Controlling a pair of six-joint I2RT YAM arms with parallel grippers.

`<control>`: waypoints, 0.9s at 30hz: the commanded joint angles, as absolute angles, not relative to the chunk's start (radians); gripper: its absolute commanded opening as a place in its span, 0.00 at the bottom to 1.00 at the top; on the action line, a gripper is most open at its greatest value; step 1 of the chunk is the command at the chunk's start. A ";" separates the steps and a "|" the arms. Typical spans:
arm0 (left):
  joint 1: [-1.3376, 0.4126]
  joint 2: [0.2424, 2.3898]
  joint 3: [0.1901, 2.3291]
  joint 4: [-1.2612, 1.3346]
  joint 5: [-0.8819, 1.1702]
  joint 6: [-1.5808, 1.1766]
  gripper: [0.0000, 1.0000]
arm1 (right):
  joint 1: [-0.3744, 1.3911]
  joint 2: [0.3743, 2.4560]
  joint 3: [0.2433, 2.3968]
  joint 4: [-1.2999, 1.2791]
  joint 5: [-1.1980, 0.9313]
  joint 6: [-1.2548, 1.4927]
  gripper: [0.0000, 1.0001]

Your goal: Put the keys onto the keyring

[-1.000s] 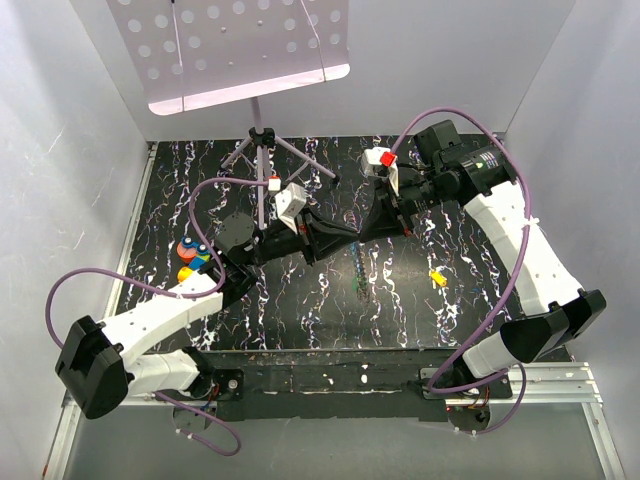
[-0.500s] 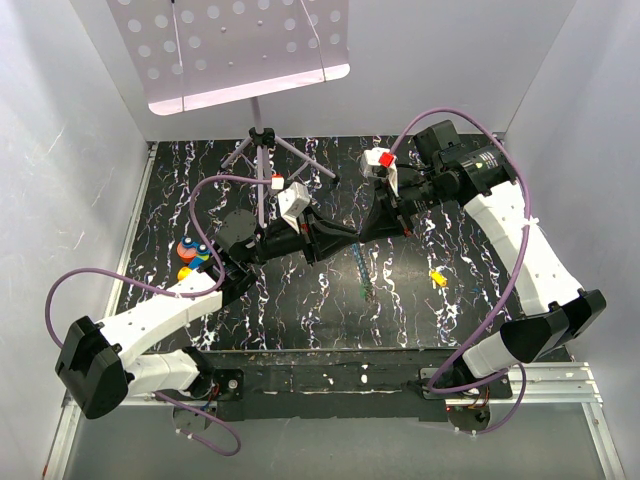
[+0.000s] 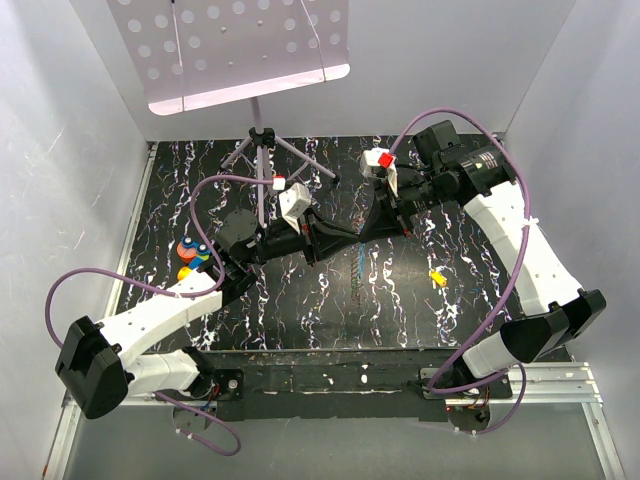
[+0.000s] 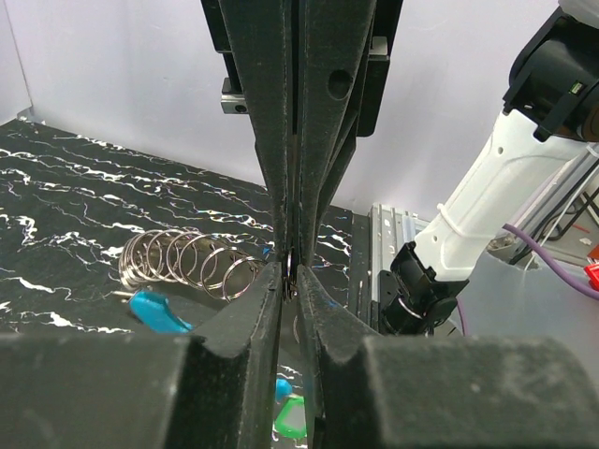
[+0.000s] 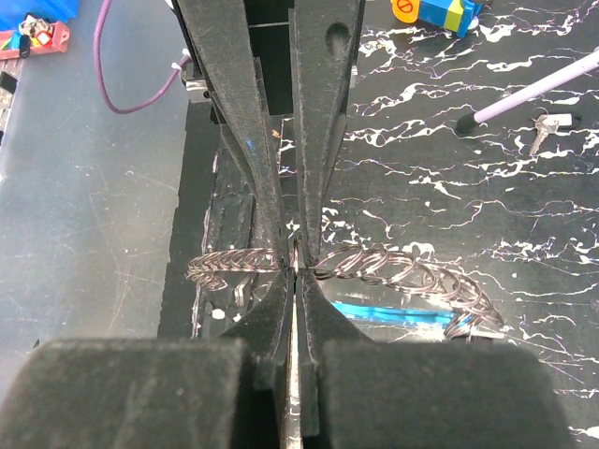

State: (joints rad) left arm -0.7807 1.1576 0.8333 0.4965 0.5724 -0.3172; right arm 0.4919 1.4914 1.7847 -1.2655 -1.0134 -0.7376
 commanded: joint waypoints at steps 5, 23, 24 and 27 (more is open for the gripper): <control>-0.779 1.161 0.874 0.472 0.592 -0.296 0.00 | 0.503 1.477 1.789 -1.262 -1.060 -0.738 0.01; -0.729 1.072 0.776 0.561 0.586 -0.261 0.00 | 0.480 1.453 1.813 -1.337 -1.049 -0.804 0.48; -0.720 1.069 0.769 0.581 0.603 -0.264 0.00 | 0.474 1.448 1.821 -1.366 -1.031 -0.822 0.49; -0.684 1.065 0.733 0.658 0.652 -0.270 0.00 | 0.401 1.427 1.771 -1.424 -0.988 -0.917 0.51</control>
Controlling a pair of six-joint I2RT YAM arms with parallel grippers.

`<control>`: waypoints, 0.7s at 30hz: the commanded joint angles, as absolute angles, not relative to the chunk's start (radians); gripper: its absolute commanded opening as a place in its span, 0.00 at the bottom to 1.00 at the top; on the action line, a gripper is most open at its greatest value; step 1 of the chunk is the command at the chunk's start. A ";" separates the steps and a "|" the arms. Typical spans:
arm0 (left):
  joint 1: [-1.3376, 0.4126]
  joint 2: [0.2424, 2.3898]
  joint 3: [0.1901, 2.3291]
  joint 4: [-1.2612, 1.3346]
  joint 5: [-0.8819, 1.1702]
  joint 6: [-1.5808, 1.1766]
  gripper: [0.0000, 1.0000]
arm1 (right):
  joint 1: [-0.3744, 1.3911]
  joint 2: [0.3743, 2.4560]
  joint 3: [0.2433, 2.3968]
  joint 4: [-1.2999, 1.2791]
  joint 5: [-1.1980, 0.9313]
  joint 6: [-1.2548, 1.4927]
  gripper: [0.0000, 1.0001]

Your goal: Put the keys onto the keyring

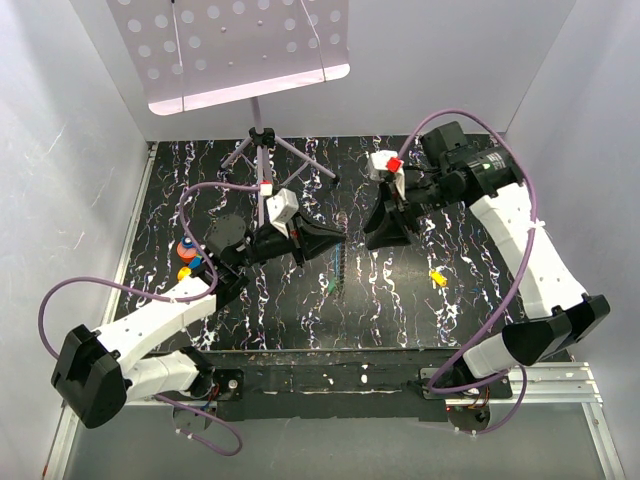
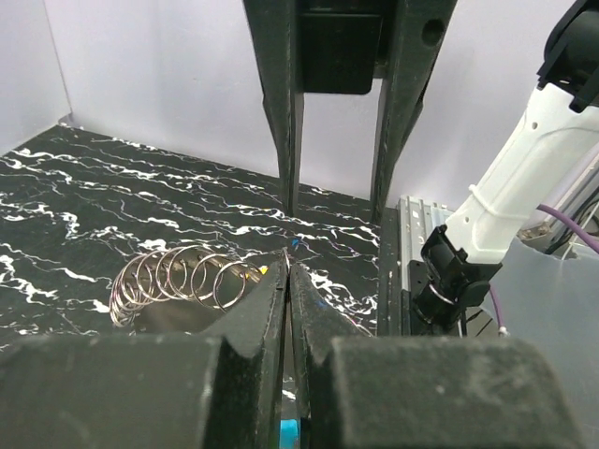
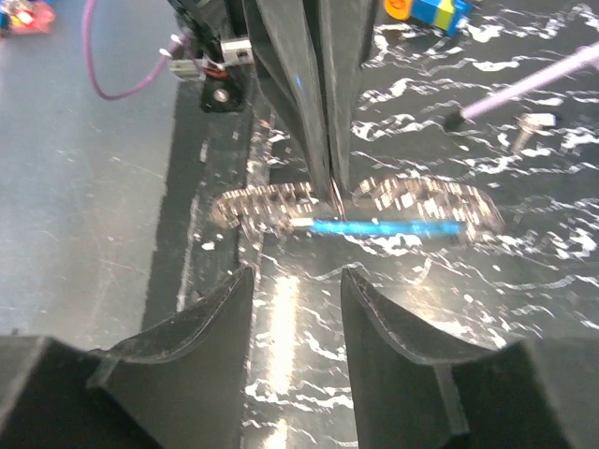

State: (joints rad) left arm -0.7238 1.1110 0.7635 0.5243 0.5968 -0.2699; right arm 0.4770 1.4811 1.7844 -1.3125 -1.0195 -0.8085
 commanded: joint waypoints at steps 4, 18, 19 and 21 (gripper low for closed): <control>-0.640 1.052 0.692 0.739 0.718 -0.273 0.00 | 0.261 1.442 1.738 -1.540 -0.980 -1.081 0.52; -0.546 1.074 0.588 0.874 0.873 -0.161 0.00 | 0.089 1.192 1.054 -1.154 -0.744 -1.267 0.64; -0.542 1.078 0.584 0.880 0.879 -0.163 0.00 | 0.068 1.192 1.030 -1.122 -0.755 -1.231 0.64; -0.541 1.084 0.580 0.878 0.890 -0.155 0.00 | 0.022 1.198 1.002 -1.092 -0.764 -1.192 0.64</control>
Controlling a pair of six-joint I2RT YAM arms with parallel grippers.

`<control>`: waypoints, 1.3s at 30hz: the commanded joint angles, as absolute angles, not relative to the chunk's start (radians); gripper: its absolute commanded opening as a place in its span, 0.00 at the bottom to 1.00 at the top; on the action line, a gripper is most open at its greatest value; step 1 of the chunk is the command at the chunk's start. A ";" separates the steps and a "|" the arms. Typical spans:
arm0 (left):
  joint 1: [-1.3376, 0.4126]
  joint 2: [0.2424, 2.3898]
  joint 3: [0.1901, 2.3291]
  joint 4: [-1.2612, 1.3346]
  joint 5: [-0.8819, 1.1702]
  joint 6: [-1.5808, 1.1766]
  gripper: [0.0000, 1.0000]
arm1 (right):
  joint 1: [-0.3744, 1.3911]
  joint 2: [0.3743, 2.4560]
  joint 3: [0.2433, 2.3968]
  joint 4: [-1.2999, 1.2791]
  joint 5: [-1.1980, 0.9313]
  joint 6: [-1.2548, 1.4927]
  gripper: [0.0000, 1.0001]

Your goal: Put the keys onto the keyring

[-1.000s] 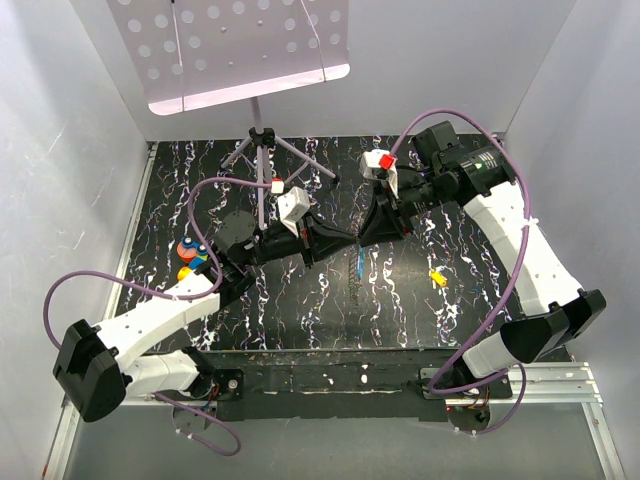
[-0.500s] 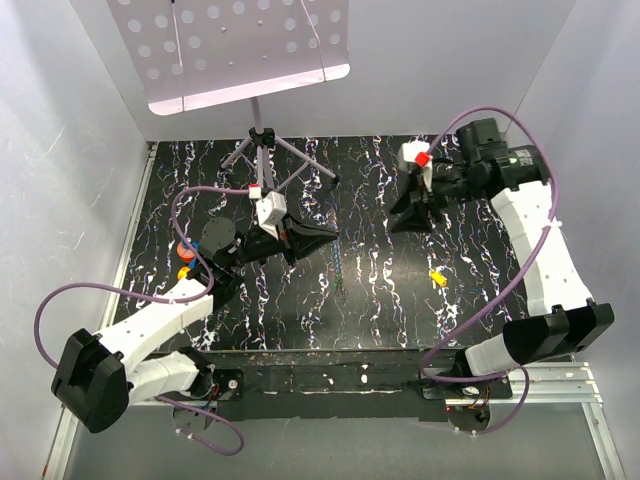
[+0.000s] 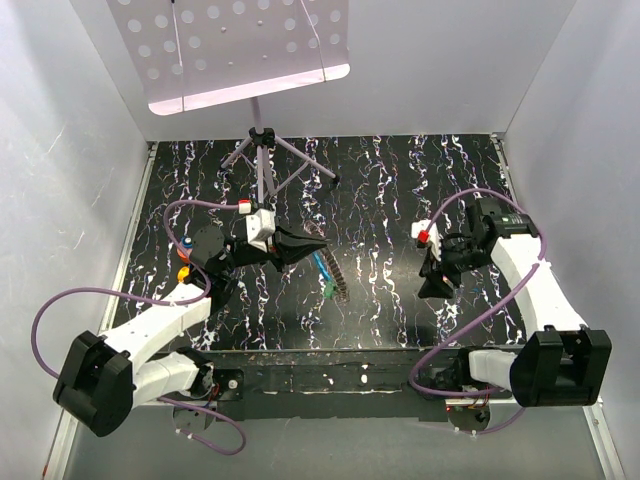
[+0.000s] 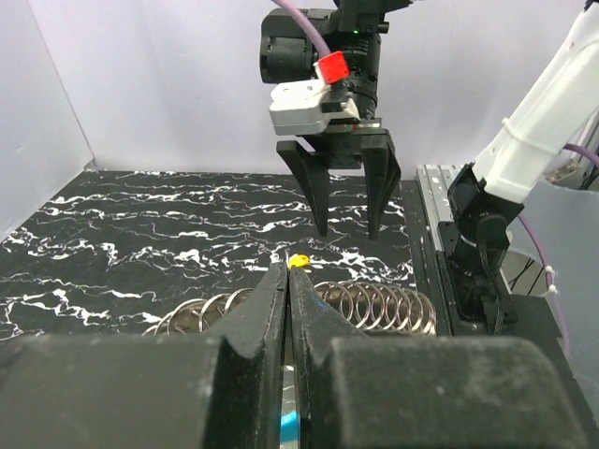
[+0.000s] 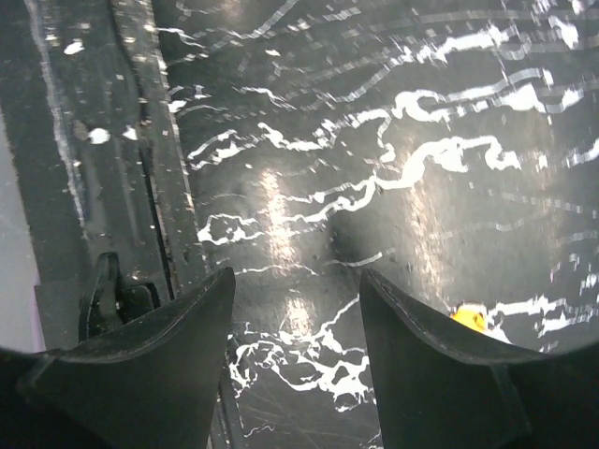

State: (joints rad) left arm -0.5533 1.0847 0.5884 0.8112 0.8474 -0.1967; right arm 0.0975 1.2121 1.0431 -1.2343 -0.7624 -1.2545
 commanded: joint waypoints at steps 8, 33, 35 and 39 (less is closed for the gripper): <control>-0.535 1.103 0.588 0.831 0.894 -0.118 0.00 | -0.086 1.403 1.052 -0.955 -0.640 -0.663 0.61; -0.514 1.048 0.617 0.730 0.919 -0.081 0.00 | -0.219 1.378 1.182 -0.774 -0.453 -0.399 0.61; -0.514 1.034 0.620 0.716 0.916 -0.071 0.00 | -0.241 1.313 1.103 -0.631 -0.457 -0.280 0.61; -0.514 1.016 0.614 0.715 0.913 -0.071 0.00 | -0.261 1.445 1.208 -0.841 -0.667 -0.285 0.61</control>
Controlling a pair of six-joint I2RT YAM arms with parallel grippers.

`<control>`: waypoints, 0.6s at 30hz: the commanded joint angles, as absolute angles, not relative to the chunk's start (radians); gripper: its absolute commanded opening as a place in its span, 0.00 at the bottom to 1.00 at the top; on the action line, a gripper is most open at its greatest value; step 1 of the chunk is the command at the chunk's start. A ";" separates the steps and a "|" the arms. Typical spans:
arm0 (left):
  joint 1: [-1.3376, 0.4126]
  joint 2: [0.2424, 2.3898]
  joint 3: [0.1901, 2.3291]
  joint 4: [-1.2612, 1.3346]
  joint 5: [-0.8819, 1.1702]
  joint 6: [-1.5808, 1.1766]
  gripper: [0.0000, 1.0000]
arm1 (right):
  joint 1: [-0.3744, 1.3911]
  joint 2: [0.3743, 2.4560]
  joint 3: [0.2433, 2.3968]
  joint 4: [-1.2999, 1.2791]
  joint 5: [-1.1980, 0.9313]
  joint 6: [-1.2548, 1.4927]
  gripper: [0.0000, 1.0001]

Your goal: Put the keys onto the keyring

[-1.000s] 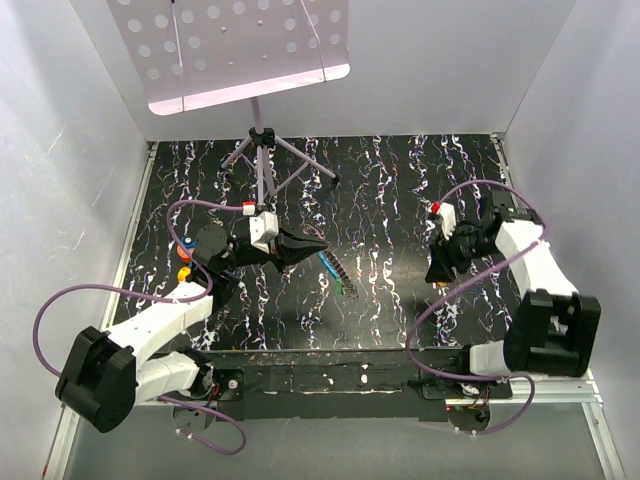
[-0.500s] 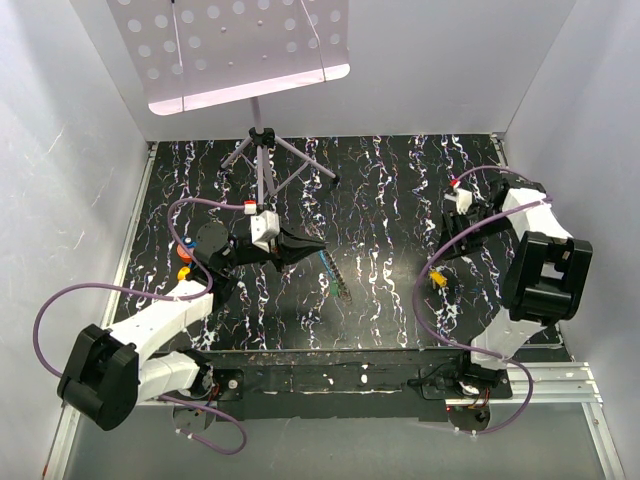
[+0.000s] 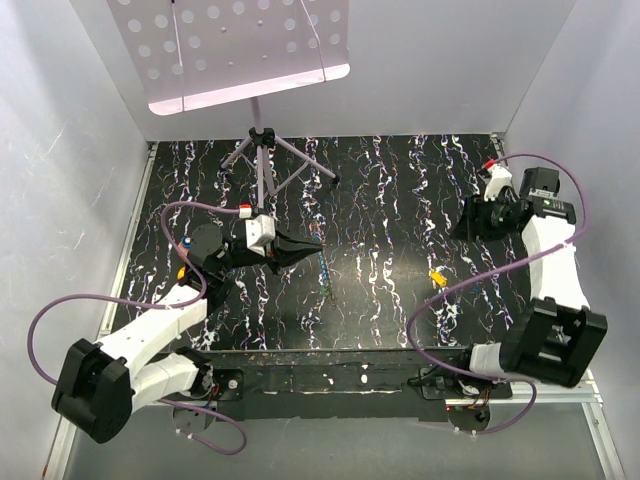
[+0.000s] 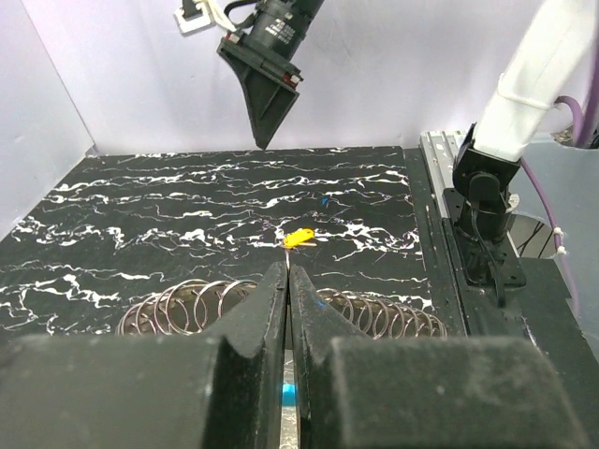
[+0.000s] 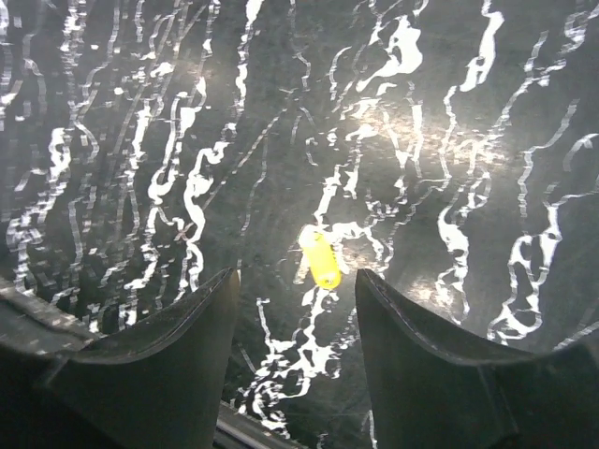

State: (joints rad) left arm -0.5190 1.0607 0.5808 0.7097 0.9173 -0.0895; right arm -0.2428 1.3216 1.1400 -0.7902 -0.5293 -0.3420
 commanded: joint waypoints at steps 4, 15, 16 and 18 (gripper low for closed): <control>-0.514 0.997 0.617 0.703 0.914 -0.064 0.00 | -0.259 1.448 1.163 -0.819 -0.617 -0.321 0.61; -0.514 0.991 0.620 0.681 0.919 -0.058 0.00 | -0.218 1.597 1.180 -0.930 -0.552 -0.348 0.72; -0.514 0.989 0.621 0.683 0.919 -0.058 0.00 | -0.212 1.615 1.186 -0.936 -0.546 -0.345 0.70; -0.514 0.989 0.620 0.686 0.922 -0.061 0.00 | -0.206 1.640 1.196 -0.936 -0.546 -0.338 0.68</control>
State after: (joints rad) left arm -0.5190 1.0210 0.5816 0.6727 0.9211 -0.0738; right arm -0.2245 1.5974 1.1633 -0.9039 -0.5667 -0.3447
